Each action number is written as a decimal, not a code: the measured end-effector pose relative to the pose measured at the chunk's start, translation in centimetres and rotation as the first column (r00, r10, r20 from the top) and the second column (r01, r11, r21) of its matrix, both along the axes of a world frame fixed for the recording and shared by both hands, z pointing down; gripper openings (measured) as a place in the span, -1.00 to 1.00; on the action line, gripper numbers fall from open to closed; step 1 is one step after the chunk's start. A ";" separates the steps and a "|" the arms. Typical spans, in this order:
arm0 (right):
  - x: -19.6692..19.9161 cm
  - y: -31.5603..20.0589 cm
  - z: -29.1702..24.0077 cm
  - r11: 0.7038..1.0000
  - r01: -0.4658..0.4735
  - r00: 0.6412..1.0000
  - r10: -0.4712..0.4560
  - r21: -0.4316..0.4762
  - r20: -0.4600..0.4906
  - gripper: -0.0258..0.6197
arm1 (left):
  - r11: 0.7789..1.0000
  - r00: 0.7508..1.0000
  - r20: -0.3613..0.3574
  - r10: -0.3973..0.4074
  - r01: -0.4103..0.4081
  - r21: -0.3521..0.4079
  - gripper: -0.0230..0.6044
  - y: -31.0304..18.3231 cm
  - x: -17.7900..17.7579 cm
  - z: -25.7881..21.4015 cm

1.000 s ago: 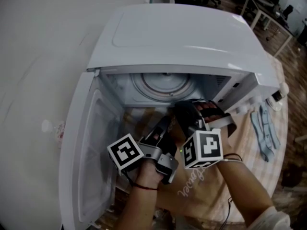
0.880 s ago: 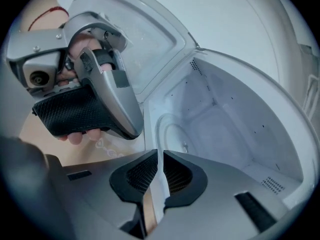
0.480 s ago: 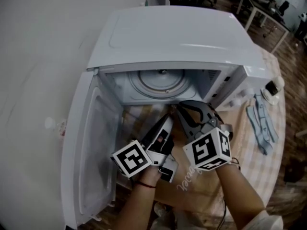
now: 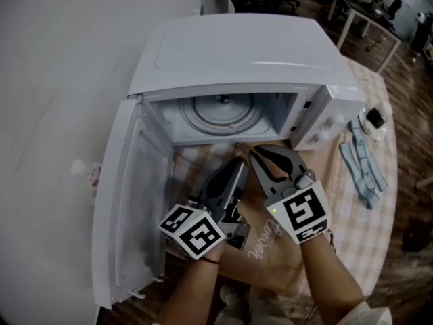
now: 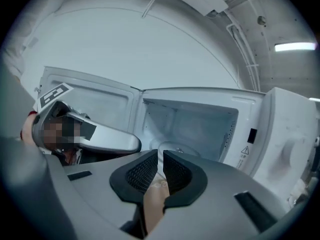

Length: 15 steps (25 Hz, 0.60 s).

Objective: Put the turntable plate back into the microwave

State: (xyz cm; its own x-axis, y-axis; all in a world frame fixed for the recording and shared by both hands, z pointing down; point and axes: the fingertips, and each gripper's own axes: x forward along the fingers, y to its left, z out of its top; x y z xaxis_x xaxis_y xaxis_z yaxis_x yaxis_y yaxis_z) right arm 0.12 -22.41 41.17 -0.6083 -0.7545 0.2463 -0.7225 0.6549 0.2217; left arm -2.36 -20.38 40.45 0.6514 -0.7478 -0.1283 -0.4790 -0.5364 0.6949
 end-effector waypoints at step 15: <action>1.1 7.5 -3.2 0.998 -0.004 0.930 0.030 -0.070 0.366 -0.76 | 0.988 0.992 0.120 0.028 -0.046 0.148 -0.92 6.4 1.5 -4.1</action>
State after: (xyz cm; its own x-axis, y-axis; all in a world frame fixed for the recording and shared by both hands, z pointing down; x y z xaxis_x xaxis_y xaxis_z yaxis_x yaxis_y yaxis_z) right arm 1.26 -14.92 37.93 -0.6533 -0.7548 0.0587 -0.7560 0.6461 -0.1050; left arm -0.86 -14.03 36.36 0.6954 -0.7008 -0.1588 -0.5300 -0.6495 0.5453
